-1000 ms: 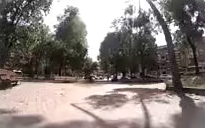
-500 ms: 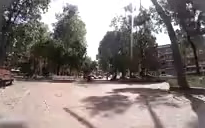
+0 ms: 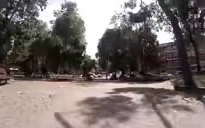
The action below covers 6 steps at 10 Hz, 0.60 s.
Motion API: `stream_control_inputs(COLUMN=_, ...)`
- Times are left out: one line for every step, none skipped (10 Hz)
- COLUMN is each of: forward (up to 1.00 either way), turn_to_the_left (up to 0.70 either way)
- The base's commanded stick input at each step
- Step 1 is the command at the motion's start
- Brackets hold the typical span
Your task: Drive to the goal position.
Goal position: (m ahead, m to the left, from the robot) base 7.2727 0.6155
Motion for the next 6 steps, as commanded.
stream_control_inputs(forward=0.7, turn_to_the_left=0.0)
stream_control_inputs(forward=0.7, turn_to_the_left=0.0)
stream_control_inputs(forward=0.7, turn_to_the_left=0.0)
stream_control_inputs(forward=0.7, turn_to_the_left=0.0)
stream_control_inputs(forward=0.7, turn_to_the_left=0.0)
stream_control_inputs(forward=0.7, turn_to_the_left=0.0)
